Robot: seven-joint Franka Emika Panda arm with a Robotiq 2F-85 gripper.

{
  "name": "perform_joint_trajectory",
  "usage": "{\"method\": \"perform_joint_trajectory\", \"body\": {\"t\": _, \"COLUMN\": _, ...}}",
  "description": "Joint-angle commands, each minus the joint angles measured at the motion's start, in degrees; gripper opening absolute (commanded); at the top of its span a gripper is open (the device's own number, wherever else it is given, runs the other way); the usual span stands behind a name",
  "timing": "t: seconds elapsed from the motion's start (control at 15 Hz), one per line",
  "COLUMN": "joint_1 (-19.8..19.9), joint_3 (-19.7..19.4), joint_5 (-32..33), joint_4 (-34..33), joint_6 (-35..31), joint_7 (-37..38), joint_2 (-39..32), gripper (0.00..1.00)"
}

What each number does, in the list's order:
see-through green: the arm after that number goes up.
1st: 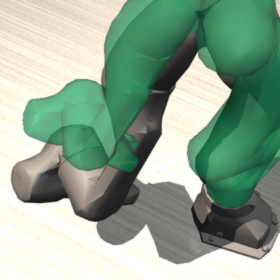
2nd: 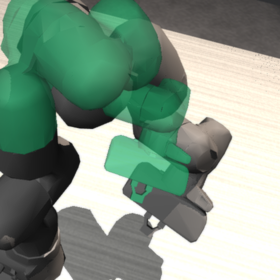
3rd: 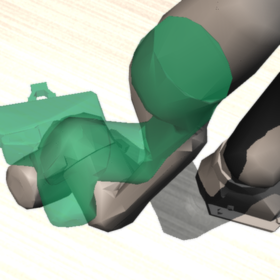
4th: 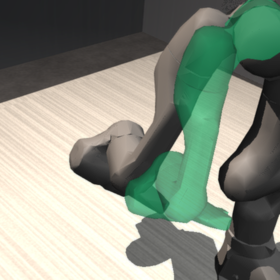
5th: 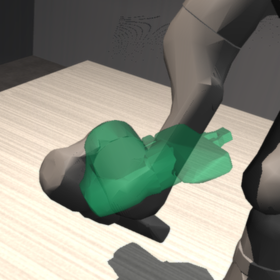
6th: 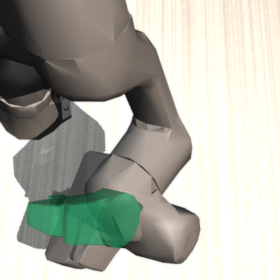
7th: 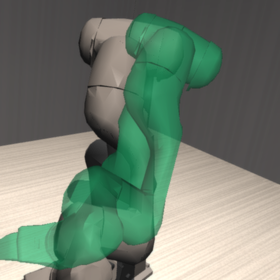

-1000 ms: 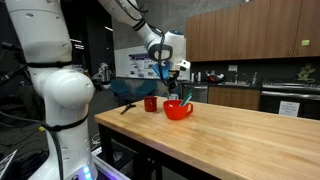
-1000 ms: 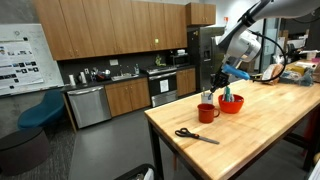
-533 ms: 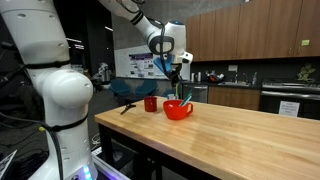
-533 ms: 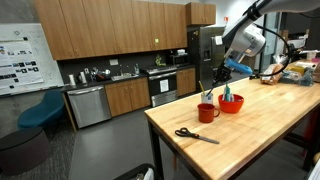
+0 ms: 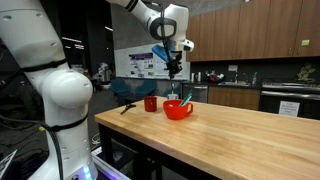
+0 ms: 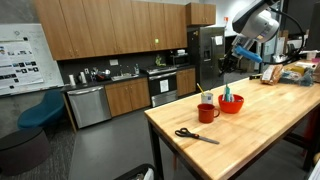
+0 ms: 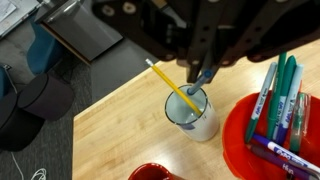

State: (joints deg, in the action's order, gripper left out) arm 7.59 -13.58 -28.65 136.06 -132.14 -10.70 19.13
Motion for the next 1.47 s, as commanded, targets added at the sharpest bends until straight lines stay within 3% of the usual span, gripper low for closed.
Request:
{"method": "perform_joint_trajectory", "body": {"t": 0.0, "joint_1": 0.3, "joint_3": -1.4, "joint_5": 3.0, "joint_4": -1.4, "joint_6": 8.0, "joint_7": -0.2, "joint_2": 3.3, "gripper": 0.02}}
{"method": "perform_joint_trajectory", "body": {"t": 0.4, "joint_1": 2.2, "joint_3": -2.0, "joint_5": 9.3, "joint_4": -4.1, "joint_6": 17.7, "joint_7": 0.7, "joint_2": 3.7, "gripper": 0.02}}
{"method": "perform_joint_trajectory", "body": {"t": 0.67, "joint_1": 3.2, "joint_3": -1.6, "joint_5": 13.8, "joint_4": -5.3, "joint_6": 17.5, "joint_7": 1.4, "joint_2": 1.3, "gripper": 0.02}}
{"method": "perform_joint_trajectory", "body": {"t": 1.27, "joint_1": 3.1, "joint_3": -1.5, "joint_5": 16.9, "joint_4": -10.3, "joint_6": 18.4, "joint_7": 1.4, "joint_2": -9.8, "gripper": 0.02}}
{"method": "perform_joint_trajectory", "body": {"t": 1.33, "joint_1": 3.2, "joint_3": -1.4, "joint_5": 17.1, "joint_4": -10.8, "joint_6": 18.4, "joint_7": 1.4, "joint_2": -10.6, "gripper": 0.33}}
{"method": "perform_joint_trajectory", "body": {"t": 1.4, "joint_1": 3.2, "joint_3": -1.3, "joint_5": 17.3, "joint_4": -11.3, "joint_6": 18.4, "joint_7": 1.4, "joint_2": -11.2, "gripper": 0.34}}
